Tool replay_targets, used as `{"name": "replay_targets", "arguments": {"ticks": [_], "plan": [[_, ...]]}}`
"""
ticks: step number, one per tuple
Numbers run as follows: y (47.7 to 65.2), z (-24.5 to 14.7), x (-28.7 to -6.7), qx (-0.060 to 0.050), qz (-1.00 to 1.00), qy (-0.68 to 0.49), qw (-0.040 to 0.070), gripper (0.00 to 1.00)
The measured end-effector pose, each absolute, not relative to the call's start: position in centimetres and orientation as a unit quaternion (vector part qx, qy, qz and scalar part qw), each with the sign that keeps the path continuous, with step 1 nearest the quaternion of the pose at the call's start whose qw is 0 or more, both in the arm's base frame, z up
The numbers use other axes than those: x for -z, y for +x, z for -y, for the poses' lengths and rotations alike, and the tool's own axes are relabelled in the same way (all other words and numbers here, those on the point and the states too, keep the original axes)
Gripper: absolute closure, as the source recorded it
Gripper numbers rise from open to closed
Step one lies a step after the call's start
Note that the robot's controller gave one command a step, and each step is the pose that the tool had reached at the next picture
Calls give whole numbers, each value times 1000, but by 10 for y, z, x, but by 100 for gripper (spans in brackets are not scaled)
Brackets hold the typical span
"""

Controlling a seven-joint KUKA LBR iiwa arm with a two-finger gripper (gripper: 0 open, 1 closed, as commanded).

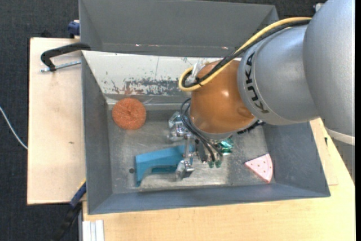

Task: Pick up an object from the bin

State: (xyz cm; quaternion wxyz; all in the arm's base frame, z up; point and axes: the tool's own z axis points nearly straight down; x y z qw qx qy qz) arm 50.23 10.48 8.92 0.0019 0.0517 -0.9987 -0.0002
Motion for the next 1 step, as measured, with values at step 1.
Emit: {"name": "replay_targets", "arguments": {"ticks": [1], "plan": [[495,-99,-76,2,1000,13,-1,100]]}}
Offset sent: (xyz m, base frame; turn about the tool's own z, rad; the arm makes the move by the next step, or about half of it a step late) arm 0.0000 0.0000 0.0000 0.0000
